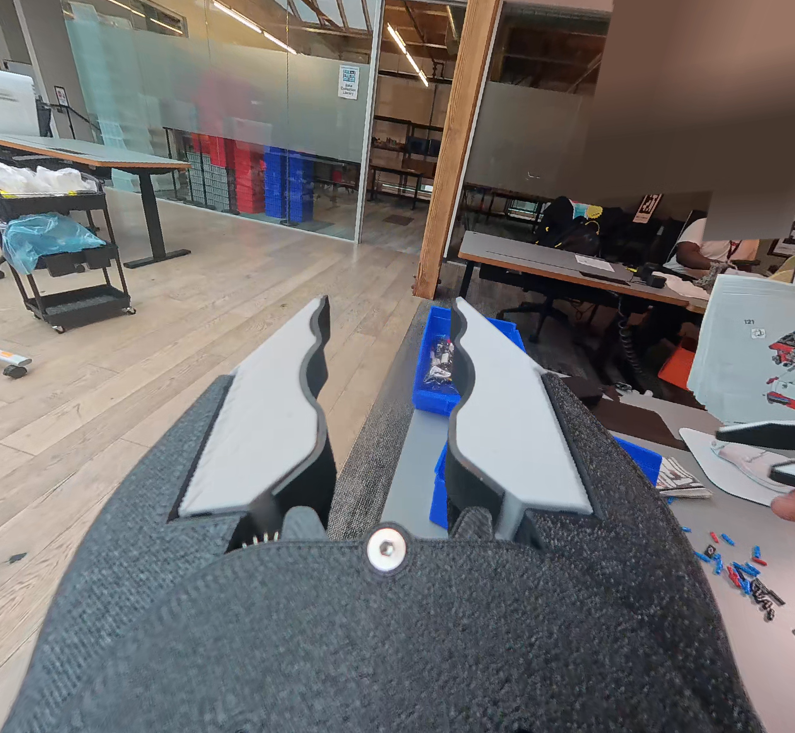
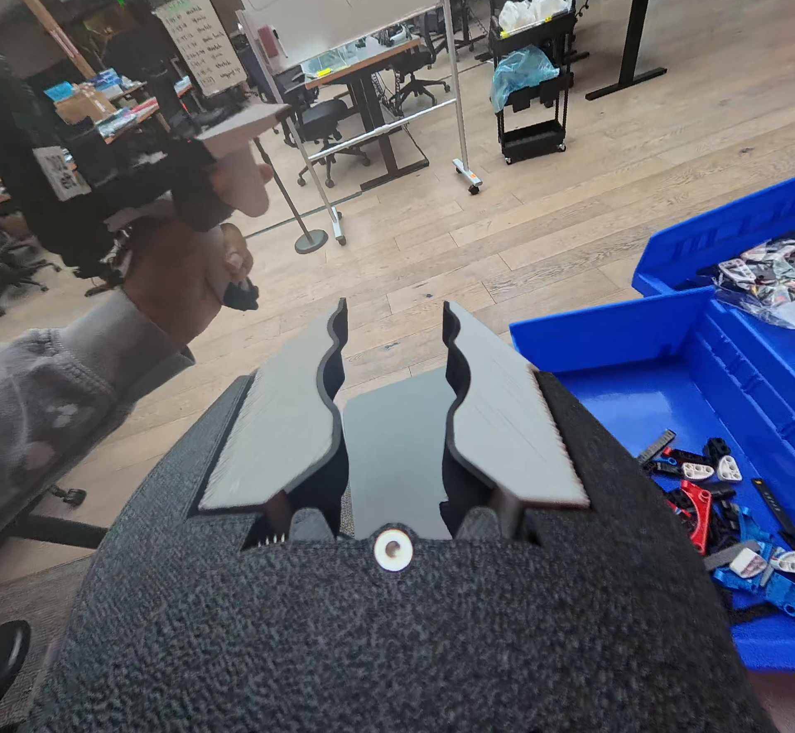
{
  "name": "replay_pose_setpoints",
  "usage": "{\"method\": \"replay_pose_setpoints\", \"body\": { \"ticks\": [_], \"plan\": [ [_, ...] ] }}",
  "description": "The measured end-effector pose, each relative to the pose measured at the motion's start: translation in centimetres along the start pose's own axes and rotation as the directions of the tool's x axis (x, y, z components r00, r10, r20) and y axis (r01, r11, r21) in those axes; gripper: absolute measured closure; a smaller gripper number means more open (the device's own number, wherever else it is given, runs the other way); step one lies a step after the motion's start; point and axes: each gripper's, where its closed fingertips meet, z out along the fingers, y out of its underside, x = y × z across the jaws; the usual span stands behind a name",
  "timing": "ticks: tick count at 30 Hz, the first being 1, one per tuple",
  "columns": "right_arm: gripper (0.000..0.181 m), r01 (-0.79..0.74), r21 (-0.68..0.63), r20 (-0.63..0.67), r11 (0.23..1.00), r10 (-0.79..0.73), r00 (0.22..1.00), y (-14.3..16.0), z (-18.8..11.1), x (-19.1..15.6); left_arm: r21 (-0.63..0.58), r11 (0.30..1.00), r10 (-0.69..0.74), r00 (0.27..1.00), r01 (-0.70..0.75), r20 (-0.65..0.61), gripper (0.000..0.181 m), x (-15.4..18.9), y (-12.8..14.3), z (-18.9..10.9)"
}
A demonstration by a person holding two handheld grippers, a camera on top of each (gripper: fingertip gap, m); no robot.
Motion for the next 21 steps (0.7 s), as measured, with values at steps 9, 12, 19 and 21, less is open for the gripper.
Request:
{"method": "replay_pose_setpoints", "body": {
  "ticks": [9, 12, 19, 21],
  "plan": [
    [0.134, 0.064, -0.057, -0.139, 0.996, -0.071, 0.988, -2.5, 0.6, -5.5, -0.237, 0.951, -0.183, 0.979, 0.200, 0.093, 0.121, -5.0, 1.8, 5.6],
    [0.133, 0.036, -0.031, -0.152, 0.999, -0.040, 0.988, -3.6, 2.9, -7.3, -0.254, 0.949, -0.157, 0.980, 0.185, 0.126, 0.120, -7.6, -0.6, 5.3],
    [0.129, 0.062, -0.002, 0.080, 0.998, -0.062, 0.995, -7.9, 12.7, -14.3, -0.321, 0.946, 0.054, 0.951, 0.050, 0.306, 0.118, -20.9, -8.7, 2.4],
    [0.128, 0.084, 0.022, 0.114, 0.996, -0.086, 0.990, -10.0, 15.5, -15.5, -0.308, 0.951, 0.096, 0.931, 0.019, 0.353, 0.118, -24.4, -11.3, 1.1]
  ]
}}
